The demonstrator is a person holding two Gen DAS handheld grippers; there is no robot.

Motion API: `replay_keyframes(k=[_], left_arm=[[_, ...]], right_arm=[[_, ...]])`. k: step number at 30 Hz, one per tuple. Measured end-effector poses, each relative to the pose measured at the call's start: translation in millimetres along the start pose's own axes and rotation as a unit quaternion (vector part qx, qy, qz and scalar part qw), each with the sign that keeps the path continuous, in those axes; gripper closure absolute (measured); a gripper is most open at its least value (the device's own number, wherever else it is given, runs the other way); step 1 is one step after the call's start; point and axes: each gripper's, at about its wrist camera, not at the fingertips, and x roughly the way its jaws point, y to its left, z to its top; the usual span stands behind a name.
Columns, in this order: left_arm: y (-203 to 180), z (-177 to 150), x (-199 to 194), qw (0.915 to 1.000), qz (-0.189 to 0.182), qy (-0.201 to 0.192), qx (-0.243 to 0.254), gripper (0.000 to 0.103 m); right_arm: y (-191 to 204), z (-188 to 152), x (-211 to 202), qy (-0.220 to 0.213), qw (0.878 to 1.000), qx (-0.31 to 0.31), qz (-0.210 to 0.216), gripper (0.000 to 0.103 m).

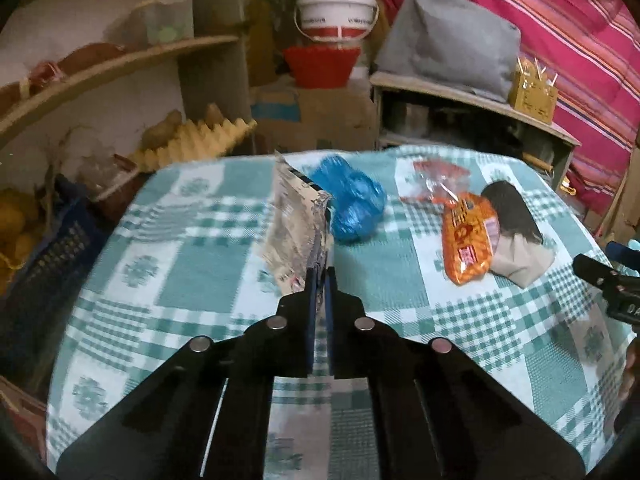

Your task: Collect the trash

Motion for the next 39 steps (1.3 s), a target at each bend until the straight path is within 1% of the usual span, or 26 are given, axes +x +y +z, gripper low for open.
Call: replay_keyframes(k=[4, 7, 9, 11, 12, 14, 15, 18, 20, 22, 23, 25, 26, 27, 28, 29, 30, 31, 34, 35, 37, 39], left_arm=[[11, 9, -14, 0.9996, 0.013, -0.025, 0.008, 0.101], [20, 15, -21, 0.9991, 0.016, -0.039, 0.011, 0.102], [24, 17, -22, 0.9988, 0.019, -0.041, 0.016, 0.102], [31, 18, -21, 0.999, 0.014, -0.04, 0.011, 0.102], [35, 18, -20, 0.9992, 0.012, -0.038, 0.006, 0.102], [42, 18, -20, 0.9993, 0.007, -0.037, -0.001, 0.103], [44, 18, -20, 0.9993, 0.005, -0.037, -0.003, 0.103], [51, 19, -21, 0.9993, 0.002, -0.037, -0.004, 0.103], [56, 19, -19, 0.9994, 0.001, -0.034, -0.008, 0.103], [60, 18, -15, 0.9996, 0.001, -0.026, -0.011, 0.103], [61, 17, -13, 0.9997, 0.001, -0.021, -0.011, 0.103], [63, 15, -8, 0.9999, 0.005, -0.009, -0.014, 0.103], [65, 14, -7, 0.9998, 0.007, -0.006, -0.015, 0.103], [68, 13, -6, 0.9998, 0.01, -0.003, -0.018, 0.102], [71, 12, -5, 0.9997, 0.01, 0.001, -0.022, 0.097], [76, 11, -4, 0.9995, 0.009, 0.005, -0.031, 0.093], [81, 10, -3, 0.9991, 0.008, 0.008, -0.04, 0.083], [86, 9, -3, 0.9987, 0.009, 0.01, -0.049, 0.075], [99, 6, -2, 0.9976, 0.017, 0.015, -0.066, 0.071], [102, 6, -2, 0.9973, 0.018, 0.016, -0.07, 0.069], [107, 5, -2, 0.9967, 0.021, 0.015, -0.076, 0.061], [110, 6, -2, 0.9964, 0.025, 0.012, -0.08, 0.055]], right_arm=[[29, 5, 5, -0.011, 1.0, -0.027, 0.003, 0.005], [49, 12, 16, -0.003, 0.999, -0.035, 0.008, 0.005], [64, 19, 24, -0.003, 0.999, -0.041, 0.002, 0.006], [77, 24, 32, 0.0, 0.999, -0.049, 0.0, 0.009], [84, 26, 38, 0.005, 0.998, -0.057, -0.004, 0.016], [98, 30, 53, 0.024, 0.997, -0.071, -0.019, 0.024], [102, 31, 60, 0.031, 0.997, -0.072, -0.029, 0.025], [111, 34, 69, 0.031, 0.994, -0.087, -0.061, 0.025], [117, 35, 70, 0.029, 0.992, -0.1, -0.076, 0.036], [125, 34, 69, 0.022, 0.987, -0.124, -0.097, 0.053], [128, 34, 68, 0.02, 0.985, -0.134, -0.105, 0.056], [131, 33, 67, 0.016, 0.981, -0.15, -0.119, 0.069], [130, 33, 67, 0.014, 0.98, -0.154, -0.124, 0.073], [128, 33, 66, 0.012, 0.979, -0.156, -0.128, 0.082], [124, 34, 63, 0.01, 0.98, -0.152, -0.127, 0.088], [117, 36, 61, 0.009, 0.983, -0.14, -0.117, 0.09], [109, 37, 58, 0.01, 0.987, -0.123, -0.102, 0.094], [101, 39, 58, 0.012, 0.99, -0.108, -0.087, 0.095], [78, 39, 51, 0.015, 0.997, -0.066, -0.044, 0.096], [72, 38, 49, 0.015, 0.998, -0.058, -0.035, 0.096], [62, 35, 43, 0.015, 0.999, -0.044, -0.019, 0.096], [59, 33, 38, 0.016, 0.999, -0.037, 0.01, 0.096]])
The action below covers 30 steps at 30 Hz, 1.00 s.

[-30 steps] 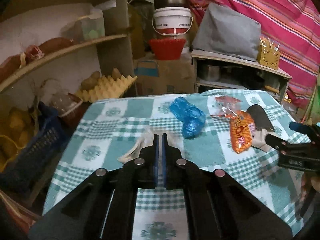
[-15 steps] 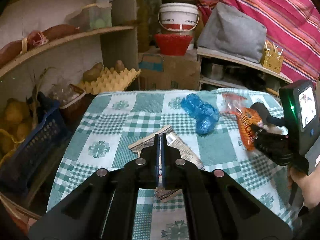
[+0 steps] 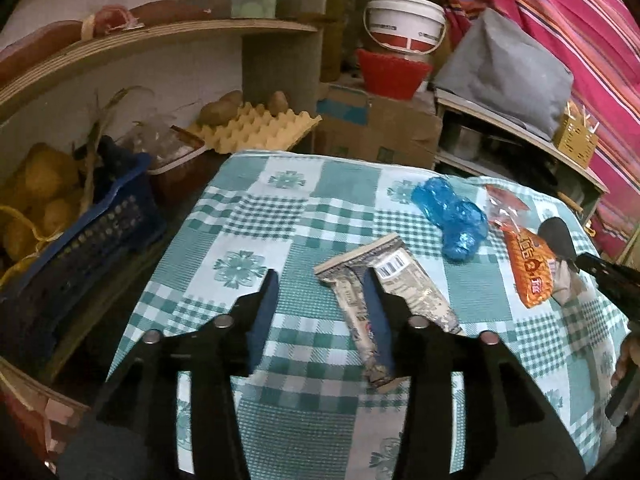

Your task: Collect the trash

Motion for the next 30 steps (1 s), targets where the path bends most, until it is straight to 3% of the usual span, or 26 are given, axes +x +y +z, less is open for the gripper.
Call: replay_keyframes(k=[5, 7, 8, 15, 17, 21, 25, 30], left_arm=[[0, 1, -1, 1.0, -0.003, -0.006, -0.001, 0.039], [-1, 1, -1, 0.9999, 0.004, -0.008, 0.005, 0.029], [-2, 0, -1, 0.9999, 0.008, -0.01, 0.008, 0.027], [8, 1, 7, 0.9998, 0.019, 0.002, 0.0, 0.023], [9, 2, 8, 0.9998, 0.019, 0.002, -0.004, 0.023], [6, 2, 11, 0.9998, 0.017, 0.003, -0.002, 0.02], [-3, 0, 19, 0.9998, 0.01, 0.016, 0.006, 0.02], [-23, -6, 29, 0.9991, 0.005, 0.03, 0.03, 0.02]], right_arm=[[16, -1, -3, -0.002, 1.0, -0.014, 0.014, 0.088], [25, 0, 1, -0.002, 1.0, -0.016, 0.014, 0.039], [32, 0, 3, -0.007, 1.0, -0.022, 0.01, 0.036], [67, 0, 41, 0.029, 0.996, -0.073, -0.032, 0.038], [69, -3, 54, 0.041, 0.995, -0.078, -0.044, 0.048], [61, -4, 55, 0.038, 0.997, -0.058, -0.026, 0.085], [49, -3, 38, 0.032, 0.998, -0.049, 0.004, 0.094], [27, -13, -2, 0.01, 0.999, -0.042, 0.031, 0.095]])
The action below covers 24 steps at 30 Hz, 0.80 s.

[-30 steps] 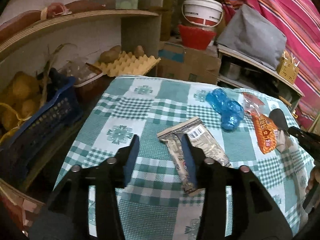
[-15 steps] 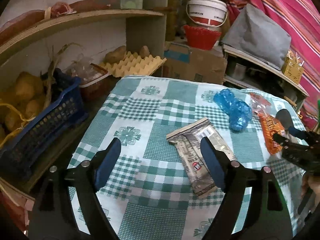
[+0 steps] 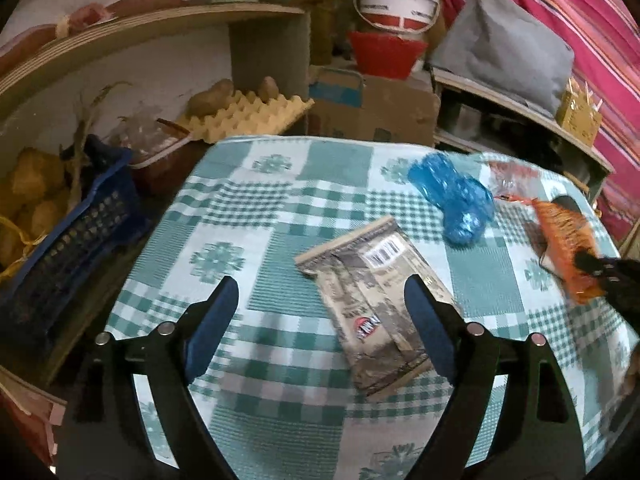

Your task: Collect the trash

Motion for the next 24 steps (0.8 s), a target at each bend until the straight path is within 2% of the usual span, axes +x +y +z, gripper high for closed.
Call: replay_keyframes(k=[6, 8, 10, 14, 15, 19, 24], left_arm=[[-13, -9, 21, 0.9995, 0.01, 0.027, 0.01, 0.022], [-13, -11, 29, 0.9993, 0.005, 0.038, 0.004, 0.031], [-15, -14, 36, 0.9985, -0.008, 0.055, 0.001, 0.05], [-24, -14, 38, 0.9982, -0.014, 0.058, 0.012, 0.073], [-25, -14, 39, 0.9979, -0.017, 0.061, 0.013, 0.087], [-29, -13, 36, 0.9982, -0.013, 0.058, 0.013, 0.098], [-41, -8, 17, 0.9992, -0.012, 0.035, 0.019, 0.102]], right_arm=[[-35, -24, -56, -0.03, 0.999, 0.013, -0.005, 0.095], [-45, -28, -65, -0.039, 0.999, 0.015, -0.016, 0.095], [-55, -28, -69, -0.043, 0.999, 0.018, -0.023, 0.095], [-73, -31, -70, -0.039, 0.999, 0.026, -0.025, 0.095], [-78, -32, -70, -0.038, 0.999, 0.031, -0.024, 0.095], [-97, -34, -80, -0.044, 0.997, 0.052, -0.019, 0.095], [-113, -38, -95, -0.058, 0.996, 0.068, -0.019, 0.095]])
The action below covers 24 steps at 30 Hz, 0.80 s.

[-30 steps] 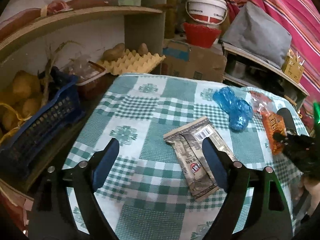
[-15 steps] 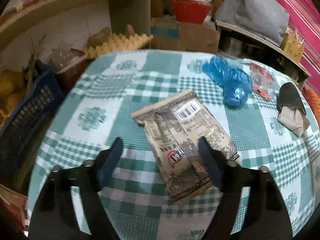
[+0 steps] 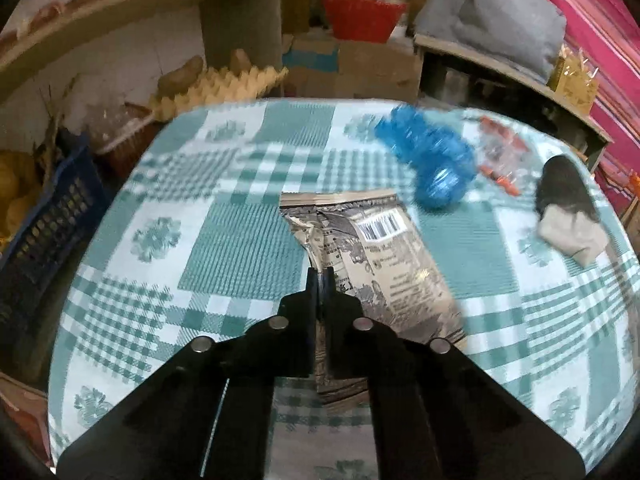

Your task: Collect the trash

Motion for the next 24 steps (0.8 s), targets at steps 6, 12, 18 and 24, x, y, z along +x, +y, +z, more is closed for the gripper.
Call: replay_keyframes(k=[6, 12, 18, 24], left_arm=[[-35, 12, -47, 0.998, -0.019, -0.059, 0.01, 0.102], [-95, 17, -85, 0.9928, -0.05, -0.098, 0.047, 0.102], [-170, 14, -119, 0.9833, -0.1, -0.124, 0.088, 0.102], [-245, 6, -135, 0.9724, -0.154, -0.131, 0.116, 0.102]], right_arm=[[-28, -3, -19, -0.012, 1.0, 0.015, -0.008, 0.095], [-69, -11, -44, -0.023, 0.999, 0.042, -0.016, 0.095], [-116, -20, -70, -0.035, 0.996, 0.072, -0.034, 0.095], [-170, -37, -95, -0.039, 0.992, 0.102, -0.059, 0.095]])
